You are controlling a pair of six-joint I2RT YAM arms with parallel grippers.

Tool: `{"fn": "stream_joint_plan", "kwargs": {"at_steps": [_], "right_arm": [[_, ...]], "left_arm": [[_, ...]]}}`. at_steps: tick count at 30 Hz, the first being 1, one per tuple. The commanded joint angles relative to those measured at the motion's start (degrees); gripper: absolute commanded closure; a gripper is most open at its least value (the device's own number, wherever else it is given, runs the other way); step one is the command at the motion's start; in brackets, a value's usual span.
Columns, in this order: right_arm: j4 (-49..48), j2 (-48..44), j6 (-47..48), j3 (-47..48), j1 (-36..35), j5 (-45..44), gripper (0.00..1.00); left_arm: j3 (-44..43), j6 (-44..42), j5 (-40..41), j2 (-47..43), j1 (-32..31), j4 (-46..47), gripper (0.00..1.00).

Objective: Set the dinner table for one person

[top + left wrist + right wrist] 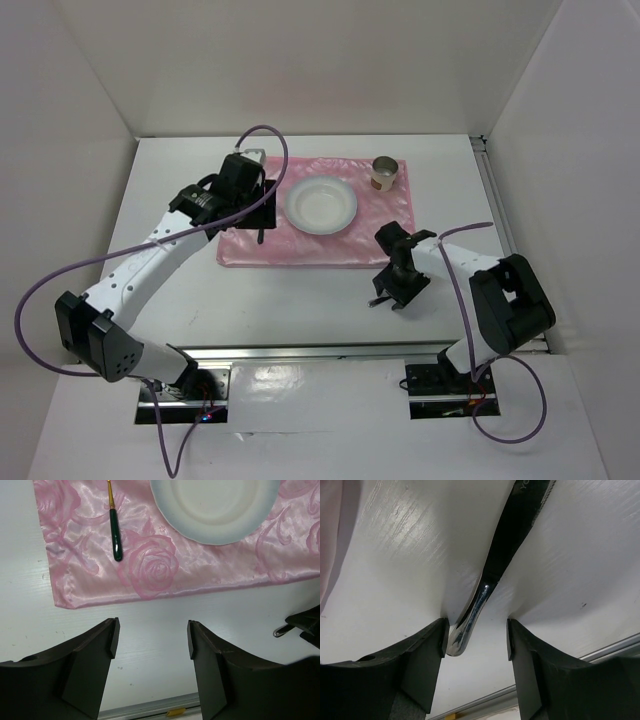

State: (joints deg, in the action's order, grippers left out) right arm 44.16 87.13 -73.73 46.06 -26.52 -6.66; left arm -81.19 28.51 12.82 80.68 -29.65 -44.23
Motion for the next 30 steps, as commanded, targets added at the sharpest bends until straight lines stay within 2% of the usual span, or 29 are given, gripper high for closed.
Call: {"fn": "stream_joint_plan", "kwargs": {"at_steps": [1, 3, 11, 19, 25, 30], "right_arm": [[-2.0, 0.3, -3.7, -1.2, -0.5, -3.4, 0.40], [-2.0, 0.9, -4.3, -1.2, -0.5, -4.7, 0.40], [-3.1, 2.8, -4.3, -1.4, 1.5, -6.2, 0.56], [-2.3, -2.0, -5.4, -4.0, 2.0, -8.5, 0.90], [3.6, -10.0, -4.8, -4.0, 2.5, -14.6, 0.97], [6.6, -14.0, -0.6, -0.3, 2.5, -19.0, 0.97]], "left_arm": [[-0.8, -1.7, 1.0, -1.9, 0.1, -0.1, 0.26], [-0.8, -1.7, 1.0, -2.5, 0.1, -0.1, 0.26], [0.2, -2.8, -0.6, -2.5, 0.1, 0.5, 0.26], [1.3, -3.3, -1.2, -2.5, 0.1, 1.7, 0.26], [1.3, -3.3, -1.7, -1.3, 0.1, 2.7, 0.26], [0.8, -3.8, -1.7, -0.3, 0.1, 2.7, 0.26]]}}
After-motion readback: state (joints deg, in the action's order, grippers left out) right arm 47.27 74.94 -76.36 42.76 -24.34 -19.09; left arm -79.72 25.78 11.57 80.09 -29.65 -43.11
